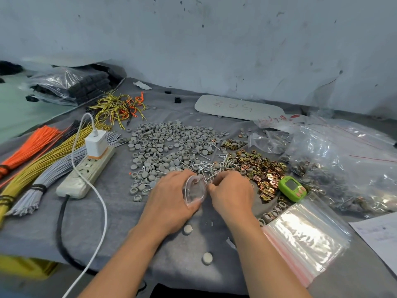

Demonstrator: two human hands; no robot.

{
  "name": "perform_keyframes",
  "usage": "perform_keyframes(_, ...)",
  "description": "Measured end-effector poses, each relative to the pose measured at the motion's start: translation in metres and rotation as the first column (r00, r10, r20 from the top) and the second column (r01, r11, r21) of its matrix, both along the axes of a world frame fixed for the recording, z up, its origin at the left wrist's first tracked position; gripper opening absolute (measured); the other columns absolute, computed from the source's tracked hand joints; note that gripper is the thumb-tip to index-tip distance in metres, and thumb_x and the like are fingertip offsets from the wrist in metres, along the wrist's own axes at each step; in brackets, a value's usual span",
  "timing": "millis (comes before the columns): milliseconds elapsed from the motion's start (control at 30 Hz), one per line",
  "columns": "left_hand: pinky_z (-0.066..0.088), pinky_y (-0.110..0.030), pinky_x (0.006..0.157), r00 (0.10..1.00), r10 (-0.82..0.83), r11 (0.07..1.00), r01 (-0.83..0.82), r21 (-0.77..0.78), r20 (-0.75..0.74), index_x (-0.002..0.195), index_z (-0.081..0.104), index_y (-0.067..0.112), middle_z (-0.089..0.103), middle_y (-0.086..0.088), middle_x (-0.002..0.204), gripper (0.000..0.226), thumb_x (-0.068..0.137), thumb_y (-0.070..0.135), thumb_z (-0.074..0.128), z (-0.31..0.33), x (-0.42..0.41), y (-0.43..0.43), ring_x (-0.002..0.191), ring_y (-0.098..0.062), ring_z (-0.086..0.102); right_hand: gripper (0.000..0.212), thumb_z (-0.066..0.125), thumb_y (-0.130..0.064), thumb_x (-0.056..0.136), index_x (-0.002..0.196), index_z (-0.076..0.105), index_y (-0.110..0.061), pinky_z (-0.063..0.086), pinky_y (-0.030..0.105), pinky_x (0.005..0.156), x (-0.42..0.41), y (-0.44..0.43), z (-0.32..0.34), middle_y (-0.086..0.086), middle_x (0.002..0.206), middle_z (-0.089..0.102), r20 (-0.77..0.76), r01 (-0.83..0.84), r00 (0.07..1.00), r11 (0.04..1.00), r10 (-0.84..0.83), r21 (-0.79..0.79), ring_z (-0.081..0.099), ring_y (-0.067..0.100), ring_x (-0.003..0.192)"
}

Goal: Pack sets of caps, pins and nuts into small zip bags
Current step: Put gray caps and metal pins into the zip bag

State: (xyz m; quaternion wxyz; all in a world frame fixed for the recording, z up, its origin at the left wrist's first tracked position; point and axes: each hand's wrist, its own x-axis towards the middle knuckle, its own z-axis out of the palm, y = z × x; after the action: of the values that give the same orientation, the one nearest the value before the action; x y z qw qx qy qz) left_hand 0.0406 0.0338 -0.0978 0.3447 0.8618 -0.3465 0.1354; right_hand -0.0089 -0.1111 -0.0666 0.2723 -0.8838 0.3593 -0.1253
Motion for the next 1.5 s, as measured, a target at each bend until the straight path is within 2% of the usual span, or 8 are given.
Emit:
perform_keyframes(233, 0.048, -0.028, 0.081, 1.000, 0.001, 1.000, -0.001, 0.012, 0.013, 0.103, 0.060, 0.037, 0.061, 0.020, 0.096, 0.029, 0.081, 0.052, 0.072, 0.002, -0.001, 0.000, 0.093, -0.002, 0.054, 0.012, 0.068, -0.033, 0.096, 0.095, 0.077, -0.026, 0.052, 0.039, 0.098, -0.003, 0.000, 0.003, -0.001, 0.089, 0.074, -0.100, -0.037, 0.995, 0.993, 0.026, -0.112, 0.067, 0.025, 0.090)
perform_keyframes(433, 0.047, -0.025, 0.079, 1.000, 0.011, 1.000, -0.011, 0.020, 0.027, 0.104, 0.059, 0.037, 0.059, 0.022, 0.096, 0.032, 0.078, 0.049, 0.074, -0.001, 0.001, 0.000, 0.093, -0.002, 0.053, 0.012, 0.069, -0.033, 0.095, 0.092, 0.080, -0.028, 0.058, 0.034, 0.079, -0.023, -0.017, 0.014, -0.009, 0.088, 0.076, 0.022, -0.064, 0.998, 0.998, 0.063, 0.024, 0.069, 0.015, 0.080)
perform_keyframes(600, 0.041, -0.018, 0.076, 1.000, 0.016, 0.999, -0.016, 0.034, 0.025, 0.105, 0.060, 0.038, 0.058, 0.023, 0.098, 0.035, 0.075, 0.044, 0.076, -0.002, 0.002, 0.000, 0.095, -0.001, 0.053, 0.018, 0.077, -0.029, 0.089, 0.072, 0.077, -0.028, 0.038, 0.010, 0.048, -0.043, -0.030, 0.013, -0.017, 0.062, 0.069, 0.187, -0.222, 0.962, 0.969, 0.199, 0.109, 0.063, 0.000, 0.057)
perform_keyframes(900, 0.043, -0.025, 0.073, 1.000, -0.014, 0.998, 0.013, 0.053, 0.016, 0.101, 0.059, 0.036, 0.059, 0.021, 0.095, 0.035, 0.073, 0.047, 0.076, -0.001, 0.002, 0.000, 0.092, -0.002, 0.051, 0.012, 0.080, -0.027, 0.083, 0.072, 0.080, -0.030, 0.044, 0.017, 0.049, -0.033, 0.003, 0.004, -0.014, 0.060, 0.069, 0.259, -0.366, 0.910, 0.921, 0.325, 0.133, 0.058, 0.001, 0.052)
perform_keyframes(1033, 0.048, -0.033, 0.077, 1.000, -0.028, 0.999, 0.028, 0.042, -0.001, 0.098, 0.061, 0.032, 0.063, 0.017, 0.093, 0.027, 0.073, 0.040, 0.059, 0.001, 0.000, 0.000, 0.093, -0.005, 0.053, 0.010, 0.074, -0.026, 0.084, 0.075, 0.077, -0.026, 0.053, 0.031, 0.062, -0.015, 0.022, 0.002, -0.005, 0.065, 0.069, 0.189, -0.406, 0.903, 0.909, 0.385, 0.089, 0.066, 0.016, 0.067)
perform_keyframes(1233, 0.049, -0.033, 0.081, 0.998, -0.003, 1.000, 0.003, 0.002, -0.061, 0.108, 0.062, 0.036, 0.062, 0.018, 0.101, 0.035, 0.078, 0.020, 0.069, -0.003, 0.002, 0.001, 0.097, -0.004, 0.056, 0.015, 0.067, -0.030, 0.091, 0.090, 0.079, -0.022, 0.059, 0.039, 0.079, 0.001, 0.035, -0.002, 0.004, 0.087, 0.074, 0.070, -0.392, 0.917, 0.920, 0.392, -0.024, 0.069, 0.030, 0.089)
perform_keyframes(1400, 0.048, -0.032, 0.078, 0.999, -0.036, 0.999, 0.037, 0.008, -0.026, 0.102, 0.061, 0.036, 0.063, 0.018, 0.097, 0.028, 0.075, 0.042, 0.060, -0.001, 0.001, 0.001, 0.098, -0.005, 0.056, 0.012, 0.072, -0.024, 0.080, 0.080, 0.080, -0.033, 0.058, 0.027, 0.063, -0.006, 0.022, 0.004, -0.007, 0.065, 0.071, 0.174, -0.391, 0.910, 0.918, 0.376, 0.061, 0.068, 0.012, 0.068)
perform_keyframes(1500, 0.044, -0.027, 0.076, 1.000, -0.014, 1.000, 0.014, 0.017, -0.018, 0.102, 0.060, 0.037, 0.061, 0.020, 0.096, 0.033, 0.074, 0.046, 0.076, -0.001, 0.002, 0.000, 0.095, -0.003, 0.054, 0.010, 0.080, -0.023, 0.081, 0.078, 0.082, -0.033, 0.050, 0.012, 0.052, -0.013, 0.002, 0.010, -0.013, 0.062, 0.071, 0.218, -0.309, 0.935, 0.944, 0.279, 0.120, 0.067, 0.001, 0.059)
